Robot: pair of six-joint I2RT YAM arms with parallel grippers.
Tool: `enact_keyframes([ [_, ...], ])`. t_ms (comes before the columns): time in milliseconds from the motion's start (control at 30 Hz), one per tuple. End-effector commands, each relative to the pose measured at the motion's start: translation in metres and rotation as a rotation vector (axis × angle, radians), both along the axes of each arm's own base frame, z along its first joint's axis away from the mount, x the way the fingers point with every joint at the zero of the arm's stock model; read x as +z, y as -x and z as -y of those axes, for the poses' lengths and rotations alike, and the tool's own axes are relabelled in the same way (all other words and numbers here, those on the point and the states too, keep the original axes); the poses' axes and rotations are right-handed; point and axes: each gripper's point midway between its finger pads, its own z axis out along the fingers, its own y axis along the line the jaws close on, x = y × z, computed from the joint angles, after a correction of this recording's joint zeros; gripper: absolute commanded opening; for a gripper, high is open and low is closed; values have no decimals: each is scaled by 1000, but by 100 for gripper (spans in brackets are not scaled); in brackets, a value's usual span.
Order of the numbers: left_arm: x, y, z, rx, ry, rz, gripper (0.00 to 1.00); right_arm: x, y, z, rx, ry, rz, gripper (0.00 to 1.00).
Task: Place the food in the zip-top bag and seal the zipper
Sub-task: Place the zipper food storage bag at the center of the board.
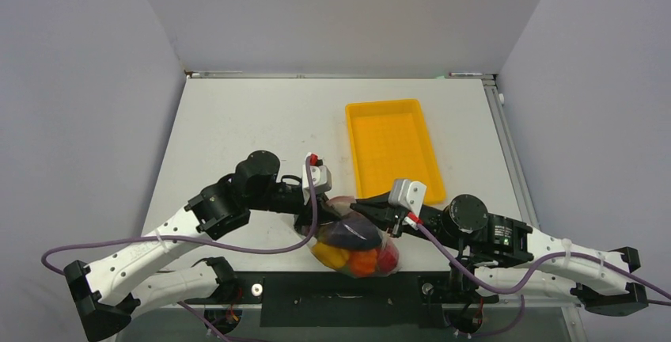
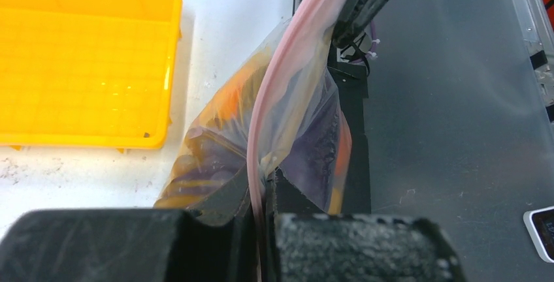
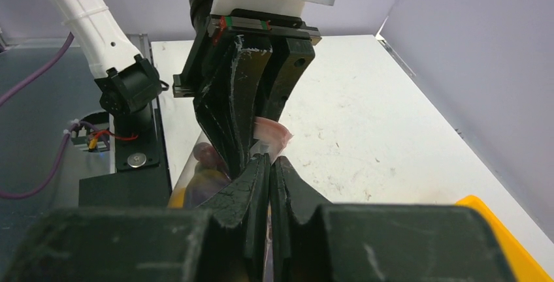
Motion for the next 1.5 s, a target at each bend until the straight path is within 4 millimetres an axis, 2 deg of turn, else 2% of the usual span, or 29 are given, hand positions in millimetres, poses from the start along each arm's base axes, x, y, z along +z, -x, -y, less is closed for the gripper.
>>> enact_keyframes([
  [0,17,-11,-6,72,14,55,0,59,-10,18,-75,-210,37,5],
  [33,19,-13,-7,85,14,62,0,59,-12,20,-92,-208,35,6],
  [100,23,-16,-9,103,18,77,0,58,-18,24,-130,-203,30,14],
  [333,42,-30,-21,199,32,156,0,58,-36,45,-265,-198,19,56],
  [433,45,-42,-29,273,7,187,0,57,-45,56,-336,-209,13,63],
  [667,53,-73,-47,409,-55,244,0,49,-57,72,-437,-205,-2,68],
  [1000,55,-145,-90,707,-166,316,0,31,-70,82,-542,-197,-23,75],
  [1233,76,-194,-126,931,-271,473,0,22,-78,92,-614,-183,-19,87],
  [1367,65,-226,-142,1030,-425,574,0,21,-79,99,-638,-192,-24,92],
  [1467,58,-252,-151,1086,-501,615,0,21,-77,97,-619,-202,-28,94],
])
